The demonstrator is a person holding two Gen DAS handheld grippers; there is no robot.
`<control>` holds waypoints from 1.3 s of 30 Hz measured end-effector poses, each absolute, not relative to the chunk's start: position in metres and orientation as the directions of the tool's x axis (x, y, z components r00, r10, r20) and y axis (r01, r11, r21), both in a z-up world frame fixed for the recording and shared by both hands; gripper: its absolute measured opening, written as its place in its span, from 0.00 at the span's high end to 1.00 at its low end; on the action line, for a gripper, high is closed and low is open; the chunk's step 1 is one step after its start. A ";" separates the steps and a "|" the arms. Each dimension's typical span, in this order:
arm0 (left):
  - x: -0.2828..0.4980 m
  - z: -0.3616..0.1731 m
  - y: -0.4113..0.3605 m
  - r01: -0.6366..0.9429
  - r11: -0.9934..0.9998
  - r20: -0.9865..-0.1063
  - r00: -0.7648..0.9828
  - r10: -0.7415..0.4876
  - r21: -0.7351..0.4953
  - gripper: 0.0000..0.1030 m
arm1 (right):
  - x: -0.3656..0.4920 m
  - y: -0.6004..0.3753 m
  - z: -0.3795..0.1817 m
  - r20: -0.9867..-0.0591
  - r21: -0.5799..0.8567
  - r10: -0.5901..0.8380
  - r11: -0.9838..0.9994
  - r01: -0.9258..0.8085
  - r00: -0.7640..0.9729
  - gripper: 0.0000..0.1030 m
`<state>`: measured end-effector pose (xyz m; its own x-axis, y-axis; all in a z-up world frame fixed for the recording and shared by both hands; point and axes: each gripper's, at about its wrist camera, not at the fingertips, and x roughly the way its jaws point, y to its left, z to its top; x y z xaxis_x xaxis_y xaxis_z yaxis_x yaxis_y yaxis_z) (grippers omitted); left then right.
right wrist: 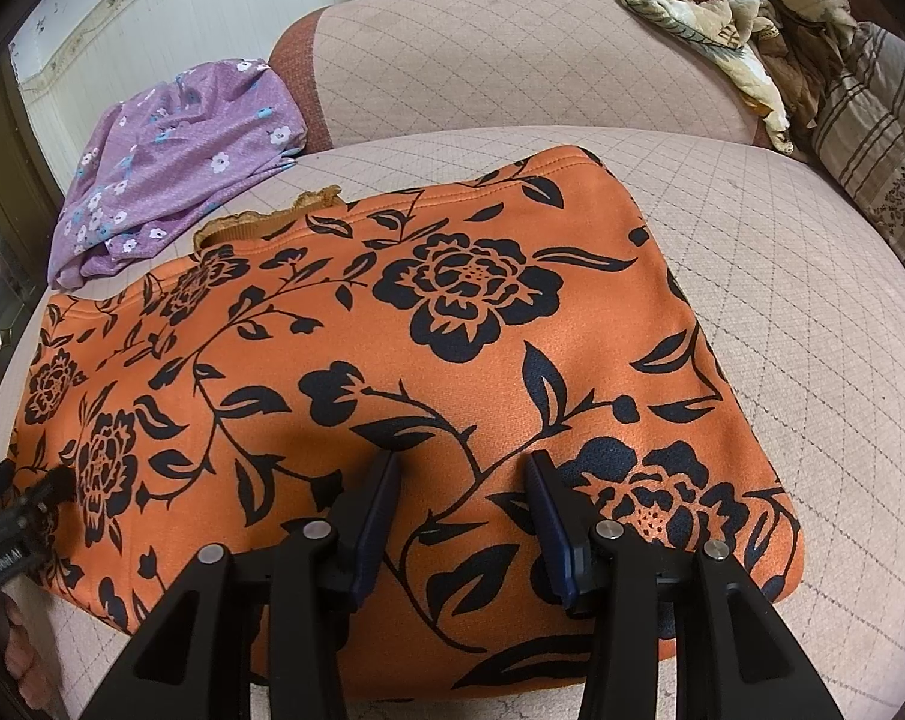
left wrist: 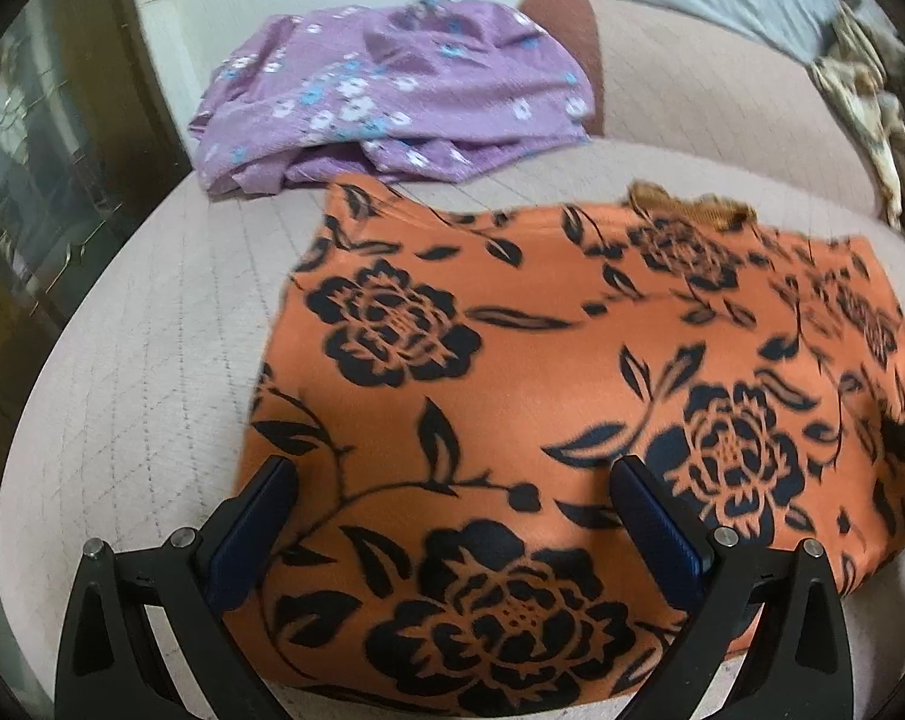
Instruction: Fold small clothes
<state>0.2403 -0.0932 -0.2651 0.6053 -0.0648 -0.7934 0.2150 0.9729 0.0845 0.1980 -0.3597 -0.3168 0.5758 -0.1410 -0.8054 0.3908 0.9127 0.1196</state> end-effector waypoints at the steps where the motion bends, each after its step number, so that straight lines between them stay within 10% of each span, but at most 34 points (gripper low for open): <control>1: 0.241 -0.263 -0.090 0.200 0.977 -0.787 0.613 -0.062 0.080 0.00 | 0.198 -0.360 -0.317 -0.805 0.120 -0.141 0.913 0.391 0.576 0.53; 39: 0.244 -0.247 -0.072 0.107 0.990 -0.734 0.679 -0.009 0.087 0.00 | 0.199 -0.360 -0.317 -0.805 0.115 -0.144 0.913 0.390 0.575 0.53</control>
<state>0.2441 -0.0720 -0.2475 0.6786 -0.0086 -0.7345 0.1068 0.9905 0.0870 0.1992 -0.3598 -0.3173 0.5752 -0.1441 -0.8053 0.3905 0.9133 0.1155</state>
